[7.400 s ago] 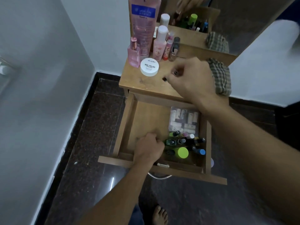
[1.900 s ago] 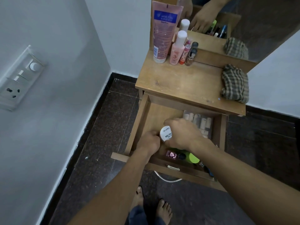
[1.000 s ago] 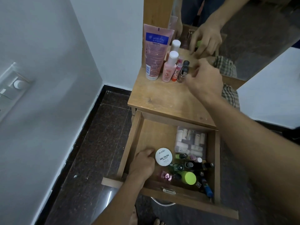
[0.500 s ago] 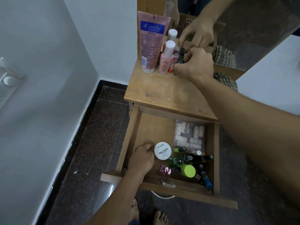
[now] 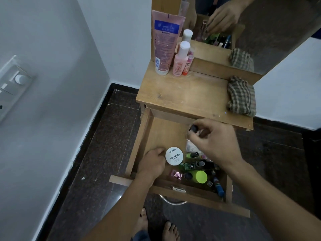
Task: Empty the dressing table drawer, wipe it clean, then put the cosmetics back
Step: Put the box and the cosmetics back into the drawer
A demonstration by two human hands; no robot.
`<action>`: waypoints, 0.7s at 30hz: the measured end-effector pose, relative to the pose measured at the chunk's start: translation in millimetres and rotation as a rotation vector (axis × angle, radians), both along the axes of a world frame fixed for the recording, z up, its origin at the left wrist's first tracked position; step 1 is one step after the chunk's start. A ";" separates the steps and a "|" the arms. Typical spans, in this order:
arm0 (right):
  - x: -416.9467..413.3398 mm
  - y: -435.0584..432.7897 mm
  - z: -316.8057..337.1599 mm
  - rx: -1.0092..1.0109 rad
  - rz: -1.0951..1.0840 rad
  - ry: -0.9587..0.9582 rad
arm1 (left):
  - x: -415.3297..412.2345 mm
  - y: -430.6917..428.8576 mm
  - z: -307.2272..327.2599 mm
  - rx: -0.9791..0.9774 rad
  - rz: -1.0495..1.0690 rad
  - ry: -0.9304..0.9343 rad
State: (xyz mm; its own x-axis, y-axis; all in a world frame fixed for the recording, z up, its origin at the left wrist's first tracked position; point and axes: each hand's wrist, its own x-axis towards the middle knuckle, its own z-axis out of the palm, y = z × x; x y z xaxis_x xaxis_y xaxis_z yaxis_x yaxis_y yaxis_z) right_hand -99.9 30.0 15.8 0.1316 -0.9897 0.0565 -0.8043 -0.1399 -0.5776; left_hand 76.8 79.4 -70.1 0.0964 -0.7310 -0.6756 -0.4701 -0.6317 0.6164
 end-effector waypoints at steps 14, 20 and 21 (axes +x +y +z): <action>58.8 2.4 -34.8 0.334 0.441 0.445 | 11.7 1.0 -0.6 0.004 0.384 0.228; 68.7 12.4 -34.0 0.402 0.528 0.601 | 11.2 -0.8 0.9 -0.004 0.465 0.307; 68.7 13.1 -33.4 0.403 0.527 0.616 | 11.1 -0.9 0.6 -0.001 0.462 0.306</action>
State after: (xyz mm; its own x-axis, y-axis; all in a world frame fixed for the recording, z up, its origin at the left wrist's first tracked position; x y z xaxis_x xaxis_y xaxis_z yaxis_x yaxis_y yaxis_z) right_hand -31.2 43.1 -17.6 0.4656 -0.7223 -0.5114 -0.8761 -0.4581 -0.1506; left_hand 88.0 78.5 -69.5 0.2070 -0.6594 -0.7227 0.0565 -0.7295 0.6817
